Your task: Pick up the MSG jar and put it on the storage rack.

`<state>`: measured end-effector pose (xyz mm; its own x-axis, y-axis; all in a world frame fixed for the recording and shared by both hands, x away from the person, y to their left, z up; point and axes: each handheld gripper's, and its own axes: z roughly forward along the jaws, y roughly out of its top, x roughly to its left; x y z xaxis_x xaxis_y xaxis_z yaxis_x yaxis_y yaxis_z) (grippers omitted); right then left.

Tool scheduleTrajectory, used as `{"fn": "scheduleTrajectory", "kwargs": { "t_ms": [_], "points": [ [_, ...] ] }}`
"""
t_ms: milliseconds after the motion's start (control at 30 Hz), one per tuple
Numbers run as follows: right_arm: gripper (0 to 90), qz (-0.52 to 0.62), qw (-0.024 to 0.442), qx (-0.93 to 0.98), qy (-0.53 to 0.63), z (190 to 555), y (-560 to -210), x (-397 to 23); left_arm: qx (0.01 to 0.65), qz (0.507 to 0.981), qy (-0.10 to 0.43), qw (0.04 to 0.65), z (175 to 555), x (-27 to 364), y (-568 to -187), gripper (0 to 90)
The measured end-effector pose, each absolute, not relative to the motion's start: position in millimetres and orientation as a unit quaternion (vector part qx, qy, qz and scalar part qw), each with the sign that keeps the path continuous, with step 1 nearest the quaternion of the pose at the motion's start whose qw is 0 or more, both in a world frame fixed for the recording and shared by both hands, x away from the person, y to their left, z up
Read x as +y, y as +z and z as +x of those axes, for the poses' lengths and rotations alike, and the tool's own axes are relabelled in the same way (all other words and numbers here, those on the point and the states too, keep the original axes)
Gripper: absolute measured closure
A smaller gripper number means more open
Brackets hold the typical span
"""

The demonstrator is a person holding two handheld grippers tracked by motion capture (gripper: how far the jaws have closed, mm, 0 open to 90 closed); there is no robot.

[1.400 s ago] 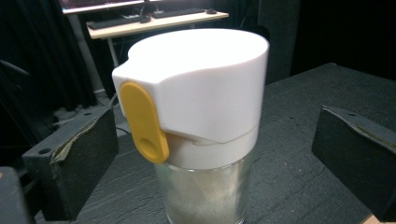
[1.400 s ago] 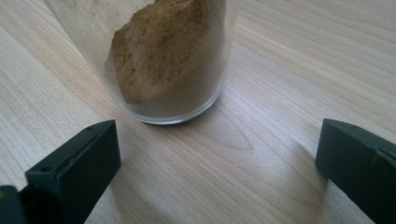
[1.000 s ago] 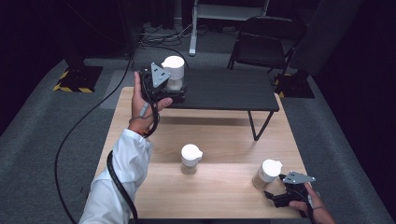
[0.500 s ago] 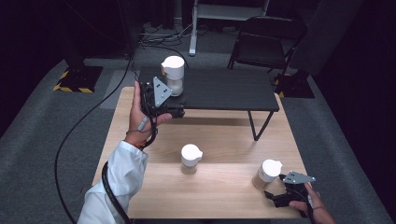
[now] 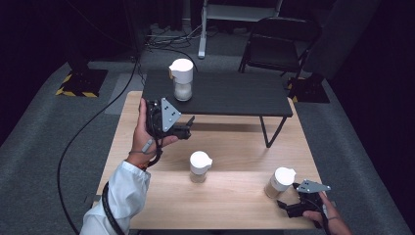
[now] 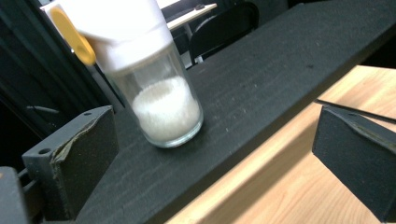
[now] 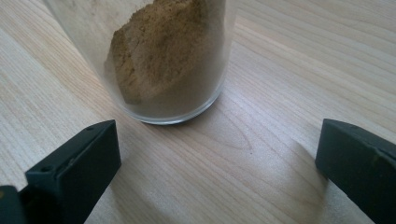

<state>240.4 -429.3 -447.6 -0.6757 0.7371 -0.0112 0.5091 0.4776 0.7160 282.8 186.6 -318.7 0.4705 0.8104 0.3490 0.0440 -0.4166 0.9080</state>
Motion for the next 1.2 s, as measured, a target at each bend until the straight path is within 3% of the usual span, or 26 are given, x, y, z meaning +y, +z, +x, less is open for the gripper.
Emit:
{"fn": "scheduleTrajectory", "kwargs": {
  "t_ms": [600,1200],
  "points": [
    [0.0,0.370,0.162,0.844,0.354,240,-448,-429,0.283,0.763,0.422,0.400,261,194,-354,0.1],
    [0.0,0.370,0.162,0.844,0.354,240,-448,-429,0.298,0.798,0.383,0.357,260,200,-393,0.2]
  ]
}}
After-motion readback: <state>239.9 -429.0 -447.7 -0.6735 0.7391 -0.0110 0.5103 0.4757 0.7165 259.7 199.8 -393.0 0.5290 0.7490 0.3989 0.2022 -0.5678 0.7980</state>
